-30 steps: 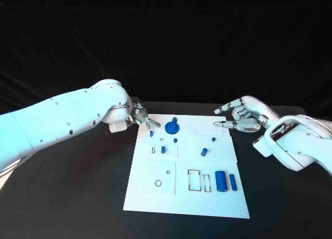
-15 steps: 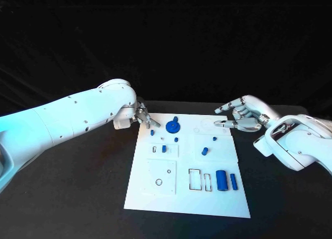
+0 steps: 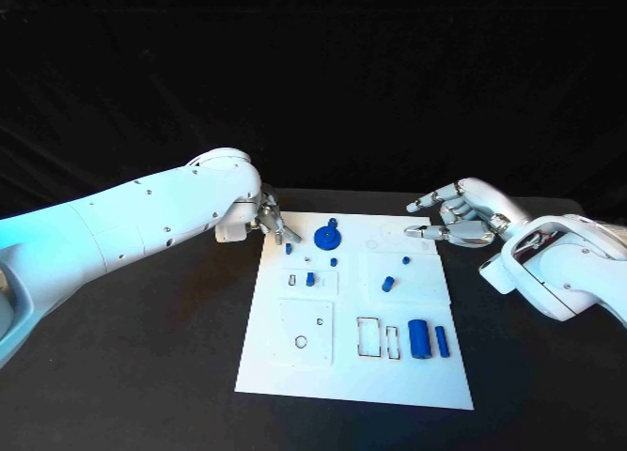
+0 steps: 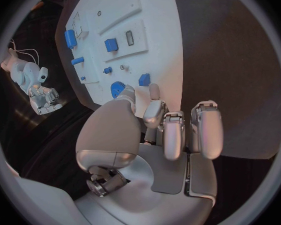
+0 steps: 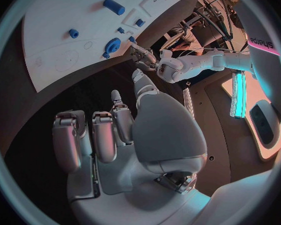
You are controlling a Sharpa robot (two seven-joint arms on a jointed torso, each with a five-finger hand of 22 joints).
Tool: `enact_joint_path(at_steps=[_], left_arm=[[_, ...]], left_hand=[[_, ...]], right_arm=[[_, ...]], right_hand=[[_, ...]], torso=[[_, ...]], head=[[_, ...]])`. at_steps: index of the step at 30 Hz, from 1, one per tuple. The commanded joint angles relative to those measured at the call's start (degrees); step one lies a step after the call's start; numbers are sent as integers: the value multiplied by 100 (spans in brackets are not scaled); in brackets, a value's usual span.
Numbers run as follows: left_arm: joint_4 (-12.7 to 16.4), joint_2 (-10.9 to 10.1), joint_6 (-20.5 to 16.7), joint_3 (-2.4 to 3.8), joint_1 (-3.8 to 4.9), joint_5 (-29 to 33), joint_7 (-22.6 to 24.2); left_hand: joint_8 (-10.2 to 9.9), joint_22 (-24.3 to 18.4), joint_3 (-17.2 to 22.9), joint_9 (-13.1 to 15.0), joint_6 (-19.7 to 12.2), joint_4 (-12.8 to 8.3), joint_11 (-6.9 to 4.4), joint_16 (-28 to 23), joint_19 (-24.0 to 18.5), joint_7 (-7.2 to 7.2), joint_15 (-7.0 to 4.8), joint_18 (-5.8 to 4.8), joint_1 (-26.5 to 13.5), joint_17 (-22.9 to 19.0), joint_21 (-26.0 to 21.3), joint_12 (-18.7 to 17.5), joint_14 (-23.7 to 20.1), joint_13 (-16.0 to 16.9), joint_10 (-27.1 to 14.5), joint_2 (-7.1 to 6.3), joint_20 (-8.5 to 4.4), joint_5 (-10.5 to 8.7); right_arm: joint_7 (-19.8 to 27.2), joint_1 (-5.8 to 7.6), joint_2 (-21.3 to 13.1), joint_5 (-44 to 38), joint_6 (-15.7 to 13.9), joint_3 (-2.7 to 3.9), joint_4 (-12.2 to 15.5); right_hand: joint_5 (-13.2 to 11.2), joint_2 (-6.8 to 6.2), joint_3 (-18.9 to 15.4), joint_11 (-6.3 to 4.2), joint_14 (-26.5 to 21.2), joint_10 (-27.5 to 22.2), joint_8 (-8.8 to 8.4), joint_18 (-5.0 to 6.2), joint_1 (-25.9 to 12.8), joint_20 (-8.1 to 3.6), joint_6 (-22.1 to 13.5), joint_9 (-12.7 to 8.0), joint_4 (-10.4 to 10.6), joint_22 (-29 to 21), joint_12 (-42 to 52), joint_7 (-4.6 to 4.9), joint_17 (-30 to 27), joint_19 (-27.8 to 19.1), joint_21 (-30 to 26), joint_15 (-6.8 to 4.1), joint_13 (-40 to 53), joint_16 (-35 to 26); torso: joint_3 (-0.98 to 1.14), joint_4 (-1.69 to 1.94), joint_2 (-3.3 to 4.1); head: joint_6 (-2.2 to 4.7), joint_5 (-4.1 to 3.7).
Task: Assemble the parts on the task board
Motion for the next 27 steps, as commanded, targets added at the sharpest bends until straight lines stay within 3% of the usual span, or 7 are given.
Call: enact_joint_path(at_steps=[1,17,27], left_arm=[[-5,26,237,-1,-1,-23,29],[-70,110,242,-18,-39,46,35],[-99,137,195,-32,-57,51,39]], left_hand=[[36,422,-17,-10,44,-11,-16,18,95,-21,-9,33,106,1509,35,36,613,1,40,12,-11,12],[41,419,1,-19,49,-22,-20,18,92,-23,-12,34,210,1509,30,38,613,-1,43,63,-17,15],[43,415,62,-35,45,-47,-20,18,85,-23,-13,36,399,1509,23,35,613,-10,42,174,-20,17]], right_arm=[[37,-4,8,-17,68,0,-1],[43,-5,19,-17,73,0,0],[47,-5,29,-16,75,0,-5]], right_hand=[[10,18,-22,-4,447,-52,21,29,-58,1,3,8,-8,1061,-29,-14,858,352,-32,9,586,-19],[18,31,-27,-5,447,-53,21,29,-57,1,2,8,-4,1059,-32,-15,857,350,-34,8,583,-22],[18,31,-27,-5,447,-53,21,29,-57,1,2,8,-4,1059,-32,-15,857,350,-34,8,583,-22]], torso=[[1,-1,-2],[0,-1,4],[1,0,3]], head=[[-5,12],[-12,7],[-27,12]])
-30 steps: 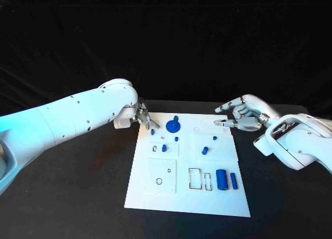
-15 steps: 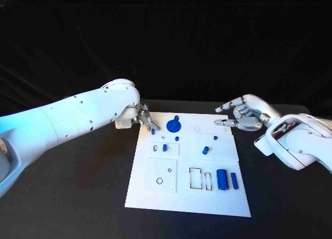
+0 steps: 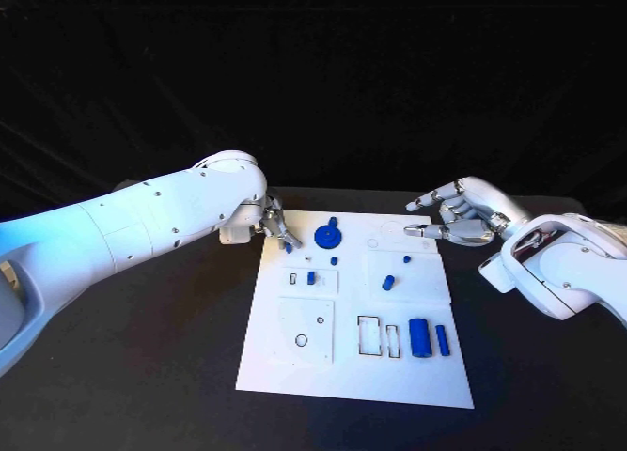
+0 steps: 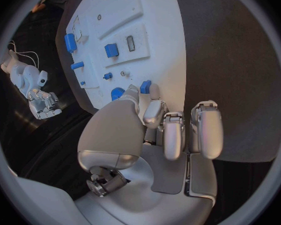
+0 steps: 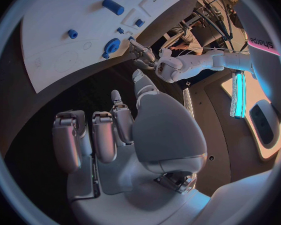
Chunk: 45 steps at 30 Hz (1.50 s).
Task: Assemble the parts on the task board
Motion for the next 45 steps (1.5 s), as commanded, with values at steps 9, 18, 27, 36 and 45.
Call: enact_joint_path(at_steps=[9,18,27,36,45], left_arm=[[-5,24,-88,-5,-8,158,78],[11,-23,-419,-5,-8,666,213],[390,-303,-793,-5,-17,894,221],[1384,-872,-1410,-12,-131,728,204],[2092,-1258,-1826,-82,-279,328,189]], left_hand=[[2,405,446,-46,-27,-201,-34,18,75,-41,-39,41,662,1510,6,-7,614,-31,4,325,-38,31],[108,393,1609,50,-166,-529,-37,18,57,-29,-36,46,1205,1510,-21,-95,614,-125,-46,341,-60,-54],[320,401,2470,229,-246,-535,-36,18,56,-36,-36,48,915,1510,-36,-64,614,-126,-23,-17,-64,-77],[401,473,2802,287,-249,-593,-52,18,96,-54,-47,32,812,1510,7,1,614,-76,24,-181,-76,-76],[461,558,3132,323,-237,-645,-66,18,141,-67,-58,13,720,1510,61,47,614,-41,66,-330,-87,-76]], right_arm=[[44,-5,13,-17,73,0,-8],[38,-12,35,-12,108,0,-33],[26,-31,50,-11,127,0,-61],[13,-41,41,0,143,0,-80],[6,-47,29,3,150,-1,-80]], right_hand=[[18,7,-27,-5,447,-53,21,30,-33,1,2,8,-3,1060,-32,-15,853,351,-34,8,583,-22],[18,7,-27,-5,447,-53,21,30,-33,1,2,8,-3,1060,-32,-15,853,351,-34,8,583,-22],[27,18,-36,-5,445,-55,21,30,-32,1,1,9,1,1060,-38,-15,845,351,-35,8,578,-28],[27,18,-38,-5,445,-56,21,31,-33,1,1,9,2,1056,-41,-15,846,348,-37,8,577,-27],[27,18,-38,-5,445,-56,21,31,-33,1,1,9,2,1056,-41,-15,846,348,-37,8,577,-27]], torso=[[-1,0,-5],[0,-2,-5],[1,12,-9],[-1,17,-18],[-18,60,-42]], head=[[-20,0],[-37,-1],[-53,-5],[-72,12],[-91,-16]])
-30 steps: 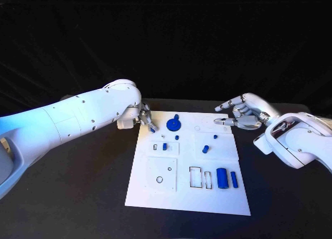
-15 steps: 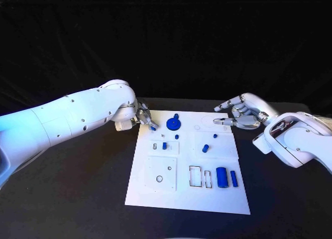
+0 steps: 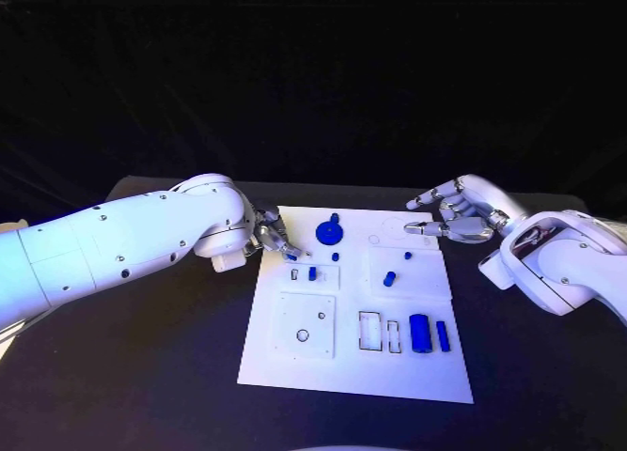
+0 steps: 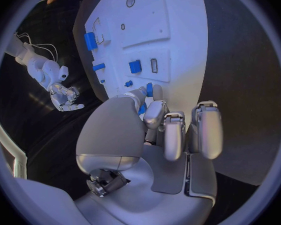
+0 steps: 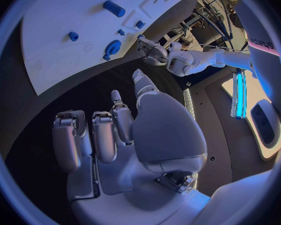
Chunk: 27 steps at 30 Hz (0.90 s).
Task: Assemble the parts on the task board
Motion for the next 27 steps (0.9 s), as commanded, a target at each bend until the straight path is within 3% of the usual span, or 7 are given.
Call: enact_joint_path(at_steps=[1,11,27], left_arm=[[198,-82,-416,-15,-34,-341,37],[559,-211,-327,-49,-138,-681,10],[531,-169,233,-67,-179,-949,-54]], left_hand=[[41,563,559,21,34,-481,7,18,122,-66,-36,12,-3,1507,36,28,591,5,53,-59,-25,21],[73,605,740,38,40,-520,1,18,144,-73,-40,3,-62,1507,62,58,591,29,80,-140,-29,22],[84,606,830,42,41,-559,-2,18,143,-75,-40,3,-83,1507,61,69,591,37,90,-200,-28,20]], right_arm=[[13,-5,-1,-11,82,0,4],[12,-14,3,-11,96,0,1],[15,-23,1,-9,104,0,10]], right_hand=[[27,19,-38,15,445,-36,21,31,-34,1,1,9,3,1053,-18,-15,849,349,-37,8,577,-27],[27,19,-38,15,445,-36,21,31,-34,1,1,9,3,1053,-18,-15,849,349,-37,8,577,-27],[25,18,-49,15,444,-36,22,31,-38,0,1,9,7,1052,-19,-15,844,348,-38,8,576,-31]], torso=[[-11,17,-6],[-11,2,6],[-5,2,3]], head=[[-13,-14],[-34,5],[-74,2]])
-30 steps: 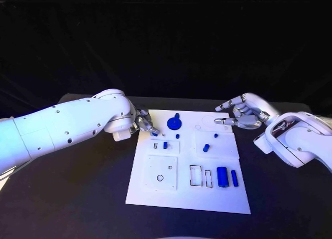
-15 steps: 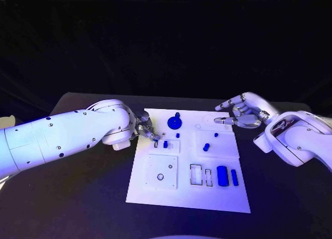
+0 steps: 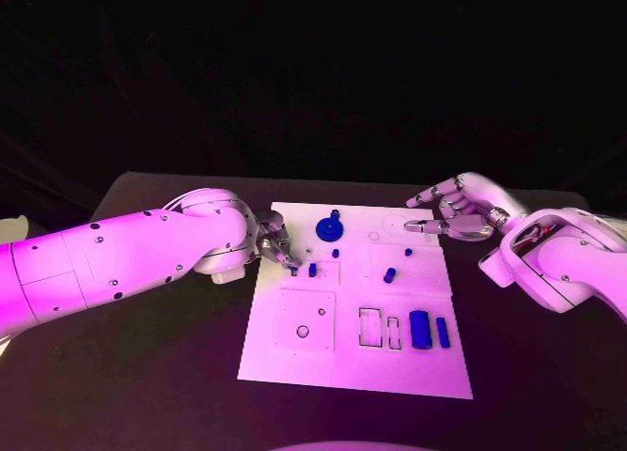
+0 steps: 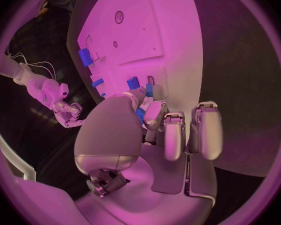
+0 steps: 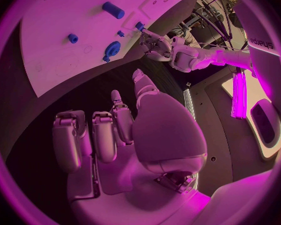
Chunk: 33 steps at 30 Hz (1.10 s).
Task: Assemble the parts on the task board
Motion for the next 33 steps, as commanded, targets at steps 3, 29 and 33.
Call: enact_joint_path(at_steps=[3,29,33], left_arm=[[-46,30,395,-8,-8,-213,-40],[-21,89,717,-18,-17,-259,-44],[-61,133,736,-19,-17,-259,-58]], left_hand=[[24,610,536,7,41,-513,-1,18,145,-77,-40,2,42,1508,20,23,591,10,49,-21,-29,18],[29,622,563,7,49,-529,0,18,150,-79,-37,-1,27,1508,27,39,591,26,61,-51,-26,16],[30,620,574,7,53,-532,0,18,149,-79,-36,-1,24,1508,26,44,591,31,65,-52,-25,17]], right_arm=[[17,-5,-3,-17,74,0,12],[21,-8,16,-17,94,0,7],[20,-9,16,-17,95,0,12]], right_hand=[[25,18,-32,15,444,-36,22,31,-38,0,1,9,-10,1054,-19,-15,840,348,-38,8,576,-31],[25,18,-32,15,444,-36,22,31,-38,0,1,9,-10,1054,-19,-15,840,348,-38,8,576,-31],[25,18,-32,15,444,-36,22,31,-38,0,1,9,-10,1054,-19,-15,840,348,-38,8,576,-31]], torso=[[2,2,-2],[3,2,-6],[3,4,-1]], head=[[-17,-5],[-44,8],[-50,10]])
